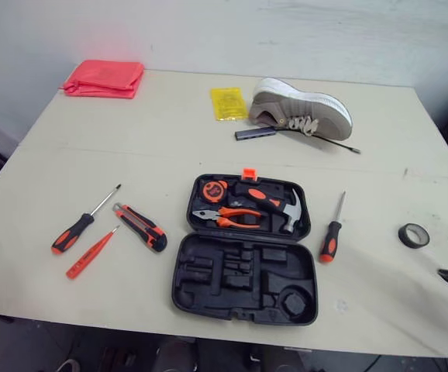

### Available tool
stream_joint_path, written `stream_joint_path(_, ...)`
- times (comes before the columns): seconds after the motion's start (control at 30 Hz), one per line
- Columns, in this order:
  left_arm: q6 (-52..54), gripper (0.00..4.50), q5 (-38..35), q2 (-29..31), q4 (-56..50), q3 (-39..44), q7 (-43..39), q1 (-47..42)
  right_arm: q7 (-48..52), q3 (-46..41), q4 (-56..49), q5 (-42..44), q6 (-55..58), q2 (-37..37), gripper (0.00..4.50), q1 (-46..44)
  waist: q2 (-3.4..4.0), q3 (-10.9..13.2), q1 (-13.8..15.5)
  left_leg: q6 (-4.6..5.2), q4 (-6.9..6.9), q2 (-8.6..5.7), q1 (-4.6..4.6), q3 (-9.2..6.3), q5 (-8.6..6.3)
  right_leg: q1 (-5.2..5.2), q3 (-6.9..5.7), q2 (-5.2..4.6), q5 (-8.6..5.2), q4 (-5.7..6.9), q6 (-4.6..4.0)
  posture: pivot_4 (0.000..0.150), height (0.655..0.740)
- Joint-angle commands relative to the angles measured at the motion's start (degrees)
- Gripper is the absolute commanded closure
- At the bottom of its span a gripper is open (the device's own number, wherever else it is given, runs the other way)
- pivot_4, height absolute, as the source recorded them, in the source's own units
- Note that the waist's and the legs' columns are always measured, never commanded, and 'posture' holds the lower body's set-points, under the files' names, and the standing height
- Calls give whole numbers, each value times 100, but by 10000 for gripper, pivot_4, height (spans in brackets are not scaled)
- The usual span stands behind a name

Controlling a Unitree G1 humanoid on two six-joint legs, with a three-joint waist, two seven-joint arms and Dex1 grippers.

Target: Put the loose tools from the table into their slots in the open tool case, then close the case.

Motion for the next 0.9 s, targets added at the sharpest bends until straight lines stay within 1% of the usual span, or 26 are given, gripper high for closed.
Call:
stream_joint_path(0.03,-3,837,-170,-20,-360,-125,-82,4,-102,-102,-104,199,-155,134,0,-43,1,-1,-5,-3,0,2,1,2,-2,0,3,-2,3,0,-2,1500,7400)
stream_joint_path(0.17,852,837,-624,-48,-1417,-646,-407,-6,-97,90,-1554,1201,557,750,0,-390,0,-4,-52,-20,-4,24,6,8,-1,-2,1,6,11,4,-16,1500,7400)
stream_joint_path(0.3,1877,837,-845,288,-2122,-1196,-462,-177,-285,516,-3070,1864,1092,1237,0,-660,15,-9,-113,-25,-7,28,7,13,5,-9,1,9,13,14,-19,1500,7400)
stream_joint_path(0.33,2113,837,-805,437,-2237,-1420,-455,-257,-342,691,-3457,1990,1146,1375,0,-764,15,-9,-115,-10,-9,29,8,13,17,-10,0,12,13,15,-20,1500,7400)
stream_joint_path(0.4,2426,837,-690,653,-2284,-1840,-320,-580,-383,1020,-4095,2210,1299,1601,0,-882,20,-8,-117,-12,-9,32,8,13,22,-11,-3,19,15,15,-24,1500,7400)
stream_joint_path(0.5,2749,837,-488,870,-2105,-2356,-117,-1079,-359,1423,-4717,2349,1498,1783,0,-863,22,-10,-95,-5,-12,29,5,13,26,-14,-4,21,15,14,-24,1500,7400)
stream_joint_path(0.6,2877,837,-174,1099,-1701,-2809,-14,-1424,-290,1717,-5154,2545,1661,1910,0,-824,22,-10,-38,-3,-17,25,2,17,28,-21,-4,35,15,11,-24,1500,7400)
stream_joint_path(0.73,3053,837,-144,1240,-1360,-3278,-406,-1633,-157,1956,-5377,2566,1669,2008,0,-808,22,-10,-22,-8,-16,19,2,55,24,-33,-2,42,17,10,-20,1500,7400)
stream_joint_path(0.9,2738,837,34,998,-920,-3749,-393,-2035,-158,2138,-5266,2429,1593,2095,0,-937,20,-10,23,6,-7,7,4,58,16,-33,-2,39,19,12,-16,1500,7400)
